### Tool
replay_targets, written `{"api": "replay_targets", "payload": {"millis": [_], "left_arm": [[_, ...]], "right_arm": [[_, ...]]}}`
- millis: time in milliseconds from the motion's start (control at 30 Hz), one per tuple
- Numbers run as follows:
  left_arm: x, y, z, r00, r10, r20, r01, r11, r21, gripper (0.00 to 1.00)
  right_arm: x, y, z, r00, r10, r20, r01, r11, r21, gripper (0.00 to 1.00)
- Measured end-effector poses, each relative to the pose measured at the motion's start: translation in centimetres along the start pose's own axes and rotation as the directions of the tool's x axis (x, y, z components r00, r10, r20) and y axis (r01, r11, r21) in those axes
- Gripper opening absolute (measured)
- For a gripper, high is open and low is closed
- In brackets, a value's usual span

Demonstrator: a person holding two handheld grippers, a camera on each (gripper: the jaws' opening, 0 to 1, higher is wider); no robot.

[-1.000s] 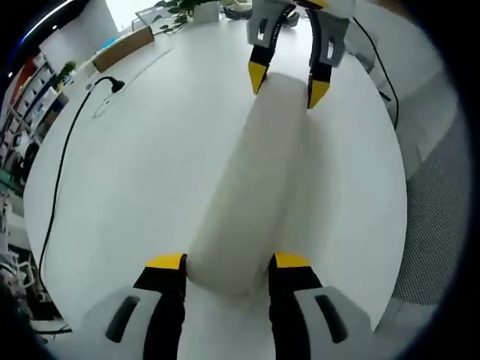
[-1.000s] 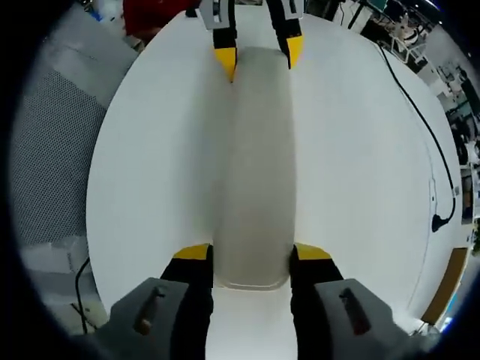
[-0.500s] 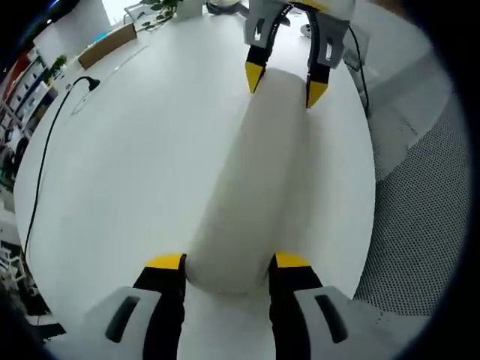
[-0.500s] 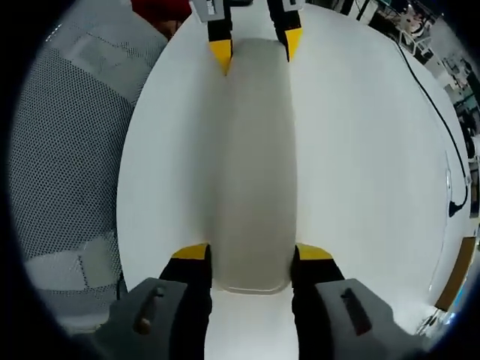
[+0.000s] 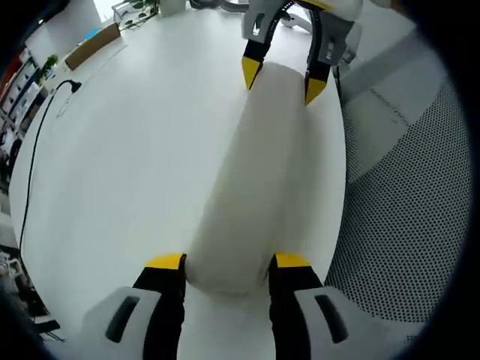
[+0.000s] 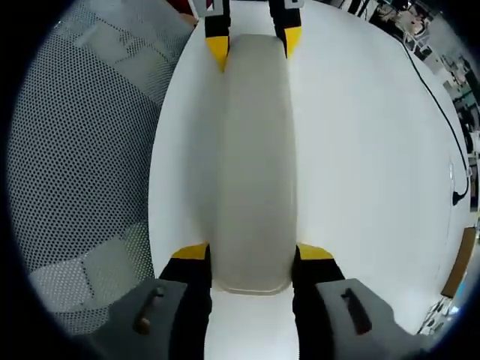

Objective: Arrange the utensils inside the cutlery case until each visible utensil rests in its matching compartment.

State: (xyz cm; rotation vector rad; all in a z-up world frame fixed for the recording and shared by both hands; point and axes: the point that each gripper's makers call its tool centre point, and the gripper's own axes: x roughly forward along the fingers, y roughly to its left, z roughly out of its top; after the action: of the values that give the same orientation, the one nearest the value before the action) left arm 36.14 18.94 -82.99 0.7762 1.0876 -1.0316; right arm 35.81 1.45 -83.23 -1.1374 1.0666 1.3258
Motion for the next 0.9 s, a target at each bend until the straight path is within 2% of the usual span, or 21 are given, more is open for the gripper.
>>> {"api": "replay_targets", "payload": {"millis": [233, 333, 400, 433, 467, 500, 533, 567, 667, 700, 733, 767, 800, 833, 867, 900], "left_arm": [[0.0, 0.0, 0.1, 1.0, 0.0, 0.02, 0.001, 1.0, -0.009, 0.45], [-0.1, 0.0, 0.1, 0.999, -0.01, 0.052, 0.009, 1.0, 0.015, 0.46], [-0.2, 0.4, -0.3, 0.999, 0.0, 0.047, 0.0, 1.0, 0.002, 0.49], [-0.9, 0.8, -1.2, 1.0, 0.016, 0.007, -0.016, 0.998, -0.059, 0.47], [-1.8, 0.9, -0.3, 0.996, 0.005, 0.092, 0.005, 0.995, -0.103, 0.44], [-2.5, 1.1, 0.1, 0.99, 0.007, 0.138, 0.011, 0.992, -0.127, 0.44], [-4.0, 1.4, 0.6, 0.979, 0.014, 0.202, 0.018, 0.988, -0.154, 0.45], [-4.5, 1.4, 0.5, 0.978, 0.016, 0.21, 0.019, 0.987, -0.162, 0.48], [-8.0, 2.5, 0.1, 0.949, 0.061, 0.308, 0.007, 0.977, -0.214, 0.53], [-9.3, 2.7, -0.1, 0.932, 0.088, 0.352, 0.006, 0.966, -0.257, 0.54], [-10.1, 3.0, -0.2, 0.916, 0.112, 0.384, 0.007, 0.955, -0.296, 0.54], [-11.2, 3.2, -0.4, 0.894, 0.137, 0.427, 0.019, 0.94, -0.341, 0.54], [-12.0, 3.4, -0.5, 0.872, 0.159, 0.462, 0.03, 0.926, -0.376, 0.54], [-12.8, 3.5, -0.5, 0.847, 0.181, 0.501, 0.045, 0.913, -0.406, 0.55], [-14.2, 3.5, -0.4, 0.798, 0.225, 0.559, 0.064, 0.891, -0.449, 0.56], [-15.1, 3.8, -0.5, 0.766, 0.262, 0.587, 0.07, 0.874, -0.481, 0.57]], "right_arm": [[0.1, -0.3, 0.0, 1.0, 0.005, -0.014, -0.005, 1.0, 0.001, 0.41], [0.0, -0.2, -0.1, 1.0, 0.013, -0.006, -0.013, 1.0, -0.01, 0.42], [-0.4, -0.7, -0.5, 1.0, -0.026, -0.013, 0.026, 1.0, 0.008, 0.47], [-1.1, -1.3, -0.6, 0.998, -0.068, 0.003, 0.068, 0.998, -0.004, 0.51], [-2.1, -1.2, -0.7, 0.997, -0.067, 0.035, 0.067, 0.998, 0.006, 0.53], [-2.8, -0.9, -0.5, 0.996, -0.055, 0.067, 0.053, 0.998, 0.03, 0.53], [-4.1, -0.8, -0.4, 0.99, -0.049, 0.131, 0.039, 0.996, 0.083, 0.54], [-5.0, -1.0, -0.3, 0.982, -0.067, 0.177, 0.046, 0.992, 0.118, 0.58], [-8.4, -1.0, -1.5, 0.949, -0.099, 0.3, 0.046, 0.983, 0.179, 0.66], [-9.2, -0.9, -1.8, 0.939, -0.114, 0.326, 0.046, 0.977, 0.208, 0.68], [-10.3, -1.0, -2.4, 0.919, -0.144, 0.366, 0.05, 0.966, 0.253, 0.72], [-11.0, -1.1, -2.6, 0.899, -0.171, 0.402, 0.053, 0.956, 0.288, 0.75], [-12.1, -1.1, -3.1, 0.871, -0.204, 0.446, 0.047, 0.939, 0.339, 0.78], [-12.5, -1.2, -3.3, 0.862, -0.216, 0.458, 0.046, 0.934, 0.355, 0.79], [-13.6, -1.3, -3.9, 0.83, -0.25, 0.499, 0.033, 0.915, 0.403, 0.77], [-14.3, -1.4, -4.0, 0.802, -0.274, 0.531, 0.022, 0.902, 0.431, 0.75]]}}
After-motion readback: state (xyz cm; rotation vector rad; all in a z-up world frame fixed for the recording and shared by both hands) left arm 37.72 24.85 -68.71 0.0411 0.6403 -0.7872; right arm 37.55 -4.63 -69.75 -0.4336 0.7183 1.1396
